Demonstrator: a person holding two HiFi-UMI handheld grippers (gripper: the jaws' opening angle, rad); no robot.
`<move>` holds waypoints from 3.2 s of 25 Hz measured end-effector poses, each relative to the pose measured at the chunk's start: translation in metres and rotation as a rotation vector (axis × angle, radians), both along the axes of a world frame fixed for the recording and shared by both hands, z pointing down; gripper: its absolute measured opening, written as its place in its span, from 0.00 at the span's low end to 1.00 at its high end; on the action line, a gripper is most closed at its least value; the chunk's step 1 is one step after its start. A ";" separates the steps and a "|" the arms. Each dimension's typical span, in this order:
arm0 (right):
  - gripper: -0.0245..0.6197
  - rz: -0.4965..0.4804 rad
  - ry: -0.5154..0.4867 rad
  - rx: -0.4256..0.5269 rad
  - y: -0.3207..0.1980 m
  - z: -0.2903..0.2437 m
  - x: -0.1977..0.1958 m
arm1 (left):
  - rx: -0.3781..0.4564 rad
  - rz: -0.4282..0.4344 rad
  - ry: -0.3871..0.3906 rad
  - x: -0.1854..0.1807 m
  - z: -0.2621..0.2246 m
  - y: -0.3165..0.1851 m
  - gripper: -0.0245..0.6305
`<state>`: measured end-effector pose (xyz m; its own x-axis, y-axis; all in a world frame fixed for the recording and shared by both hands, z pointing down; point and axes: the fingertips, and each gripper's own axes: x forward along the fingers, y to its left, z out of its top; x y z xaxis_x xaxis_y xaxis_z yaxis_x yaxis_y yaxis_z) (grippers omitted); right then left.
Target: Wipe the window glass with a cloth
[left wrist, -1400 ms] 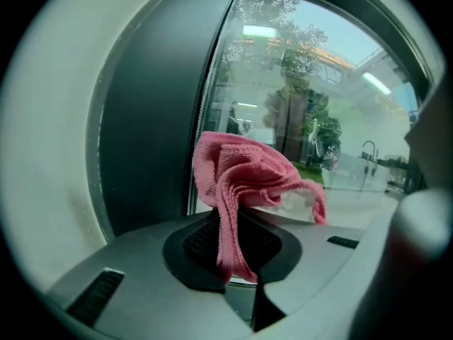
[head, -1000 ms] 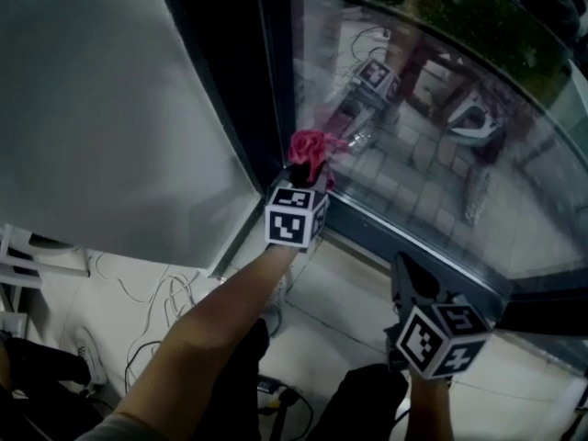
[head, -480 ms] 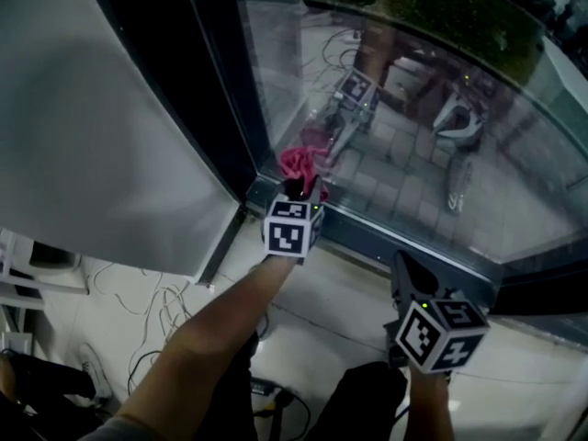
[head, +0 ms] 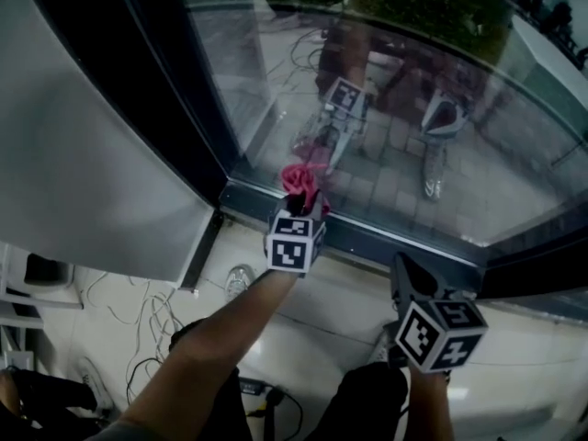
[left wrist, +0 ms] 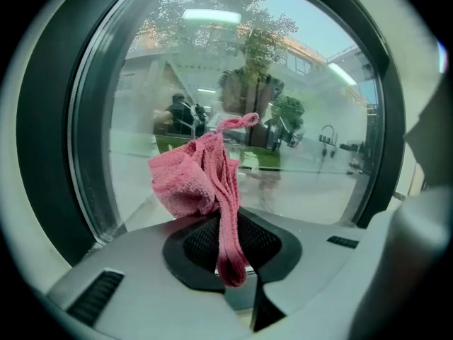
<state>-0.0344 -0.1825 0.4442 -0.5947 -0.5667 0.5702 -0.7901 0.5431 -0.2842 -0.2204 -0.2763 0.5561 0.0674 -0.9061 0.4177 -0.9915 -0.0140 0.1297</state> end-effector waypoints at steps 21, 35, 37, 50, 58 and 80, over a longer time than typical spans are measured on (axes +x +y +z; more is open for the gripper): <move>0.03 0.197 0.019 0.001 -0.002 0.003 0.147 | -0.043 0.203 0.004 0.184 0.010 -0.013 0.12; 0.03 0.329 0.013 -0.017 0.013 0.009 0.244 | -0.057 0.350 0.008 0.309 0.013 -0.018 0.12; 0.03 0.345 0.007 -0.021 0.016 0.011 0.254 | -0.053 0.392 0.002 0.330 0.013 -0.017 0.12; 0.03 0.467 -0.013 -0.021 0.027 0.013 0.331 | -0.027 0.593 -0.020 0.453 0.004 -0.019 0.12; 0.03 0.513 0.004 -0.029 0.030 0.019 0.362 | -0.031 0.673 -0.020 0.506 0.006 -0.023 0.12; 0.03 0.562 0.012 -0.081 0.032 0.045 0.387 | -0.047 0.779 -0.005 0.562 0.034 -0.026 0.12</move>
